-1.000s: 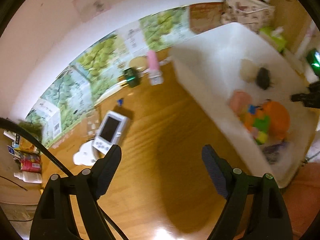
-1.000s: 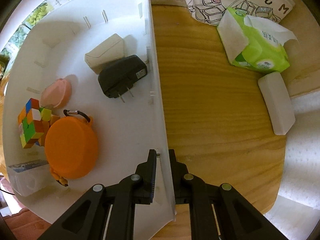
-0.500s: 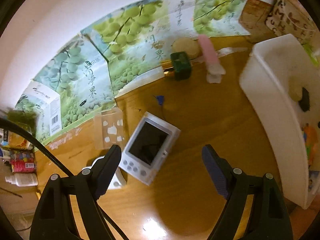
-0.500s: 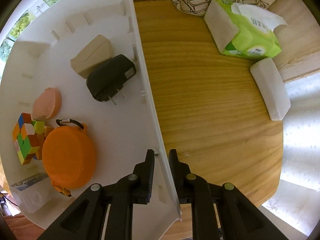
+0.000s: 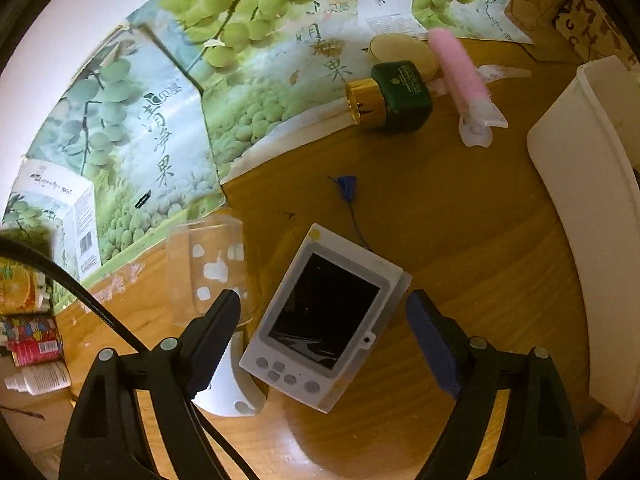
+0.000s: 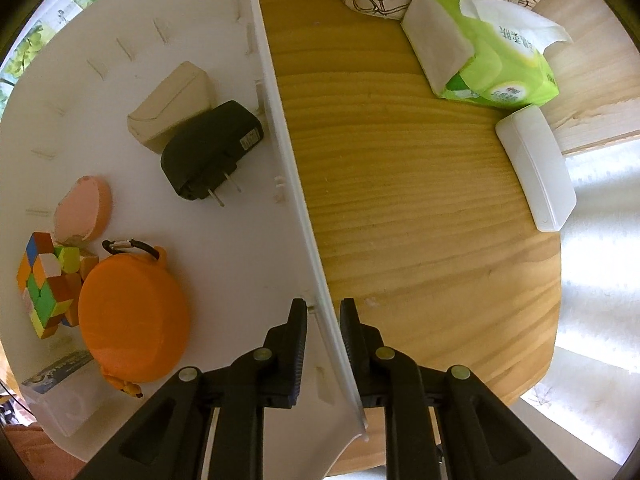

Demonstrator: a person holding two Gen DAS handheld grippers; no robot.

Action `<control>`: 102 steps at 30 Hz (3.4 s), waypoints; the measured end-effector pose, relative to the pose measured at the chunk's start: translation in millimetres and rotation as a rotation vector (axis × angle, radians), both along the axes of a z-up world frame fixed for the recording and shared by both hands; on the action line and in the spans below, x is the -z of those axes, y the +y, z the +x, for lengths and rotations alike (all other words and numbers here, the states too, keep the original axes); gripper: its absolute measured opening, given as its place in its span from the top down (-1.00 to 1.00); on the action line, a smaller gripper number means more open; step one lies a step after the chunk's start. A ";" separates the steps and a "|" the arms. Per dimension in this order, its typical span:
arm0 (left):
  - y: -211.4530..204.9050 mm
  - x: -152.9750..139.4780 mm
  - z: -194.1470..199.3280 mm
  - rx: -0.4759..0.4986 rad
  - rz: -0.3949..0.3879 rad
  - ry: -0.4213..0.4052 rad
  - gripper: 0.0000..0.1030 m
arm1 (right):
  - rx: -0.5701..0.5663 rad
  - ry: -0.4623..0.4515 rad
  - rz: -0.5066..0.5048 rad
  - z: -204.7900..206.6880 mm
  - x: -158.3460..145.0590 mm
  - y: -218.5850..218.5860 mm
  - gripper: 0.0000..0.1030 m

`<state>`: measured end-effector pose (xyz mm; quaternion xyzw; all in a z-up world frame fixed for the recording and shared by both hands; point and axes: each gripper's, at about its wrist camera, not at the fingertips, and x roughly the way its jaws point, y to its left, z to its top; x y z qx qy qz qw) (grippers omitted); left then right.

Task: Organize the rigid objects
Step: 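Move the open left tool to the white handheld screen device, then close the left tool on the white device and lift it, then carry the white device over the tray and lower it with the left tool, then open the left tool to release the white device in the tray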

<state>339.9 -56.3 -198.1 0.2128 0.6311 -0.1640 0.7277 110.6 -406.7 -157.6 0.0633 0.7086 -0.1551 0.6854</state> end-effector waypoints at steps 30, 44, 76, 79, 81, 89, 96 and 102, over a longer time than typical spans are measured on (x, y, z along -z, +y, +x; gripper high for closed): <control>13.9 15.7 -34.1 -0.163 -0.056 0.080 -0.20 | -0.005 -0.027 -0.004 -4.8 -3.7 3.0 0.66; 2.3 13.1 -122.2 -0.272 -0.113 0.123 -0.19 | -0.074 -0.093 0.023 -22.9 -11.6 3.5 0.66; -145.7 -116.4 -151.2 -0.214 -0.239 -0.101 -0.19 | -0.321 -0.196 0.182 -51.8 -22.8 -16.0 0.73; -171.0 -109.5 -147.4 -0.168 -0.228 -0.088 -0.19 | -0.321 -0.205 0.196 -49.3 -23.2 -20.2 0.73; -182.9 -103.9 -143.5 -0.155 -0.229 -0.074 -0.19 | -0.322 -0.209 0.201 -50.5 -24.3 -22.5 0.73; -228.0 -79.5 -139.5 -0.093 -0.210 -0.016 -0.18 | -0.337 -0.205 0.197 -52.4 -29.0 -23.2 0.73; -240.7 -83.9 -138.8 -0.074 -0.221 -0.051 -0.19 | -0.334 -0.203 0.210 -48.8 -29.5 -25.7 0.73; -228.9 -102.5 -130.5 -0.111 -0.265 -0.120 -0.38 | -0.321 -0.194 0.212 -44.9 -27.6 -28.3 0.78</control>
